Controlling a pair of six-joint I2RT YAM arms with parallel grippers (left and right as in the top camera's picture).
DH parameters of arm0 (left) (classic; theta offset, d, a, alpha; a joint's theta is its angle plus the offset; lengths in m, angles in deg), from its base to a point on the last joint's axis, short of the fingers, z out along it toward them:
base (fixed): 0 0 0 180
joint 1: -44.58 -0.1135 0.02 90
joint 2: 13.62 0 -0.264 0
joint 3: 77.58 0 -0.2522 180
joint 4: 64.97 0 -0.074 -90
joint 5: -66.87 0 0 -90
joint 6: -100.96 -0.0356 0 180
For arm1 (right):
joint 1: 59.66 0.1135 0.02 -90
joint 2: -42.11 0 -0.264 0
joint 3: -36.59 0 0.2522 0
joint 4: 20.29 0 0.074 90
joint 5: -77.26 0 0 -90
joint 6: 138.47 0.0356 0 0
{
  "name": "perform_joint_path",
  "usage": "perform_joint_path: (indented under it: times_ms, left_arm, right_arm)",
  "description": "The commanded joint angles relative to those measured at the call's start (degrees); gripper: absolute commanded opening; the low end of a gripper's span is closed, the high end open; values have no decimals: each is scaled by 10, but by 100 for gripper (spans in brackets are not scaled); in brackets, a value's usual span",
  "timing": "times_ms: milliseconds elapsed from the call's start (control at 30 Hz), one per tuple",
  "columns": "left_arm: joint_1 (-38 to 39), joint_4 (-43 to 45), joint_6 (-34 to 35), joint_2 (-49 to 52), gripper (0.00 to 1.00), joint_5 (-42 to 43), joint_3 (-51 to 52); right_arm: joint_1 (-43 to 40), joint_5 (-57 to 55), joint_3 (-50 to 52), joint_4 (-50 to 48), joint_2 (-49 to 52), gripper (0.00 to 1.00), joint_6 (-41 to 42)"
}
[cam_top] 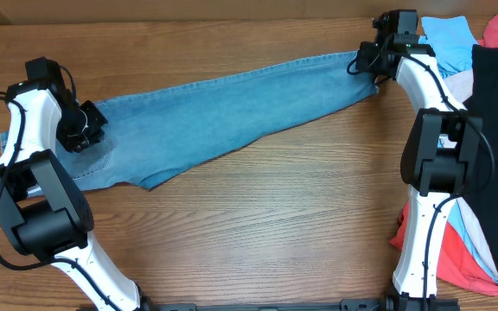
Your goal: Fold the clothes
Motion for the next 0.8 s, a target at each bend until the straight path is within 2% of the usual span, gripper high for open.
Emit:
perform_joint_path:
  times_ms: [0, 767]
  left_arm:
    - [0, 3, -8, 1, 10, -12, -6]
    - [0, 9, -8, 1, 11, -13, -6]
  right_arm:
    - [-4, 3, -14, 1, 9, 4, -1]
    - [-4, 3, -14, -25, -58, 4, -1]
